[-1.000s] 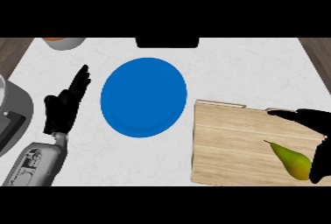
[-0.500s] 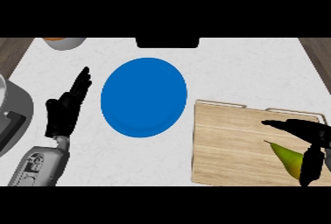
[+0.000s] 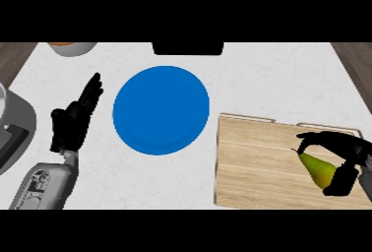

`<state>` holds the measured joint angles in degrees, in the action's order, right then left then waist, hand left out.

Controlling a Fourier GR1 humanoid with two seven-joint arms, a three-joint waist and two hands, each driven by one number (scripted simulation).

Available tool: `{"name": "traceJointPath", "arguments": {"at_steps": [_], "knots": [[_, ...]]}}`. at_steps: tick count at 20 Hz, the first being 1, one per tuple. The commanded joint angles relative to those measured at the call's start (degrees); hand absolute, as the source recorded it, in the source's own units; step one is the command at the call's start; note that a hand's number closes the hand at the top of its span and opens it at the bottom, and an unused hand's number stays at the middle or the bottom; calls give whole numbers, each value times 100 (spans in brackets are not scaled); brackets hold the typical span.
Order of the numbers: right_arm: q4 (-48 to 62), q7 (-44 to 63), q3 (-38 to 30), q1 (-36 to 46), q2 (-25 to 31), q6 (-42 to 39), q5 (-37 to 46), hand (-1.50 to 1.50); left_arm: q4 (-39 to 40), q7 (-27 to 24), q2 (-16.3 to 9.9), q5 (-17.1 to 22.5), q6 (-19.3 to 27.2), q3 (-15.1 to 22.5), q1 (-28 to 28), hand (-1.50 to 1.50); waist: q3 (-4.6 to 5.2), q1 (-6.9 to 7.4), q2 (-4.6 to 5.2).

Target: Pick the pear from the tray and place it in the plate

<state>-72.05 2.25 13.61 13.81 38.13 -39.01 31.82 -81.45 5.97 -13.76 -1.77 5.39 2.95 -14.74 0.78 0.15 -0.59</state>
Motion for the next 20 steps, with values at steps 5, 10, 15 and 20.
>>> {"name": "traceJointPath", "arguments": {"at_steps": [5,10,15,20], "knots": [[555,-591,-101,79,-276,356,496,150,-478,110,114,-120,-37,9,286,0,-81,28,58],[-551,1793,-584,-705,-1191,1861,817,150,-109,25,-55,28,-122,-255,239,0,-65,-261,-32],[-1721,3402,-318,-1077,-2119,3221,1762,150,-186,87,-155,64,-123,-368,302,0,-56,-297,-72],[-3257,3956,360,-1142,-2584,4327,3032,150,-93,-14,40,-50,-4,-235,350,0,-59,-269,-56]]}}
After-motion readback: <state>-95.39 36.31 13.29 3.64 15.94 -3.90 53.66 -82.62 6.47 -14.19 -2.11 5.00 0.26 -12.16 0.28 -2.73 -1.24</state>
